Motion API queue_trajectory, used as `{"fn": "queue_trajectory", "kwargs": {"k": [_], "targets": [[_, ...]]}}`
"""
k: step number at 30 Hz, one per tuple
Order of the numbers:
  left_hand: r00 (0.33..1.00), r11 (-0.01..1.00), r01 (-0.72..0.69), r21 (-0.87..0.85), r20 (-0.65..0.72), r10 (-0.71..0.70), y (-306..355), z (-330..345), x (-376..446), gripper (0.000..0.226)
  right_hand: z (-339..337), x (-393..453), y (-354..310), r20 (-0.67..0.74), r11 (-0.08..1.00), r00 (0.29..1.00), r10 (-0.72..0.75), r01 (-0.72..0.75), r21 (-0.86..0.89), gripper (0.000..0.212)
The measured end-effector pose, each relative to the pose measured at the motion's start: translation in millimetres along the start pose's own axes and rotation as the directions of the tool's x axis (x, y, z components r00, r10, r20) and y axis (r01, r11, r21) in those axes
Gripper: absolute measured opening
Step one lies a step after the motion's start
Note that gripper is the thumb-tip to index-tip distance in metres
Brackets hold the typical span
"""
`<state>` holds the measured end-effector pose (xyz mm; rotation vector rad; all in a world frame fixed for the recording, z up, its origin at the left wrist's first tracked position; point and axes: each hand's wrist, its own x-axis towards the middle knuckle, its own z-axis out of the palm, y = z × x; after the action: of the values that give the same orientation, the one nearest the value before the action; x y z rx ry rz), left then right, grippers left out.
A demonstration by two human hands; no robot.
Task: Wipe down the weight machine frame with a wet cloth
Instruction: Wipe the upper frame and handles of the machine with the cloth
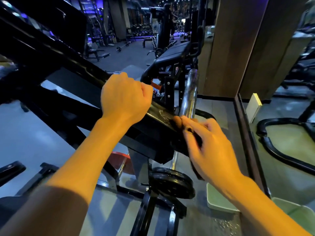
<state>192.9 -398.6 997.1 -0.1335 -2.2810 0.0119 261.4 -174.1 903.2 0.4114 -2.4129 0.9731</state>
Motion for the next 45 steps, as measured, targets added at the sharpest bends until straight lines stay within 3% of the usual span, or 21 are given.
{"fn": "queue_trajectory", "kwargs": {"k": [5, 11, 14, 20, 28, 33, 36, 41, 45], "targets": [[0.999, 1.0, 0.001, -0.002, -0.049, -0.001, 2, -2, -1, 0.054, -9, -28, 19, -0.032, 0.989, 0.99, 0.138, -0.139, -0.041, 0.039], [0.999, 1.0, -0.009, -0.015, -0.035, 0.009, 2, -3, -2, 0.053, 23, 23, -36, -0.019, 0.995, 1.0, -0.008, 0.01, 0.1, 0.035], [1.0, 1.0, -0.006, -0.015, -0.009, 0.006, -1, -2, -1, 0.052, 17, 20, -28, -0.006, 0.99, 0.998, -0.059, 0.059, 0.126, 0.039], [1.0, 1.0, 0.014, -0.012, -0.024, -0.014, -1, 0, 0, 0.052, -2, -17, 10, -0.036, 0.991, 0.993, 0.11, -0.107, 0.077, 0.04], [1.0, 1.0, -0.009, -0.005, -0.016, 0.009, -1, -2, -1, 0.053, 21, 26, -35, -0.017, 0.992, 0.998, -0.058, 0.059, 0.116, 0.04], [1.0, 1.0, 0.026, -0.007, -0.016, -0.027, -2, 2, -2, 0.052, 0, -12, -11, -0.03, 0.995, 0.999, 0.038, -0.035, 0.088, 0.04], [1.0, 1.0, 0.016, 0.007, -0.021, -0.016, 0, -1, -1, 0.052, 12, 8, -24, -0.023, 0.993, 1.0, 0.011, -0.009, 0.116, 0.038], [1.0, 1.0, 0.002, 0.008, -0.003, -0.002, -1, -2, -1, 0.052, 14, 33, -38, 0.028, 0.998, 0.998, -0.056, 0.057, -0.039, 0.041], [1.0, 1.0, 0.013, 0.0, -0.014, -0.013, 0, 0, -1, 0.052, -9, 2, -21, 0.038, 0.994, 0.998, 0.047, -0.043, -0.104, 0.039]]}}
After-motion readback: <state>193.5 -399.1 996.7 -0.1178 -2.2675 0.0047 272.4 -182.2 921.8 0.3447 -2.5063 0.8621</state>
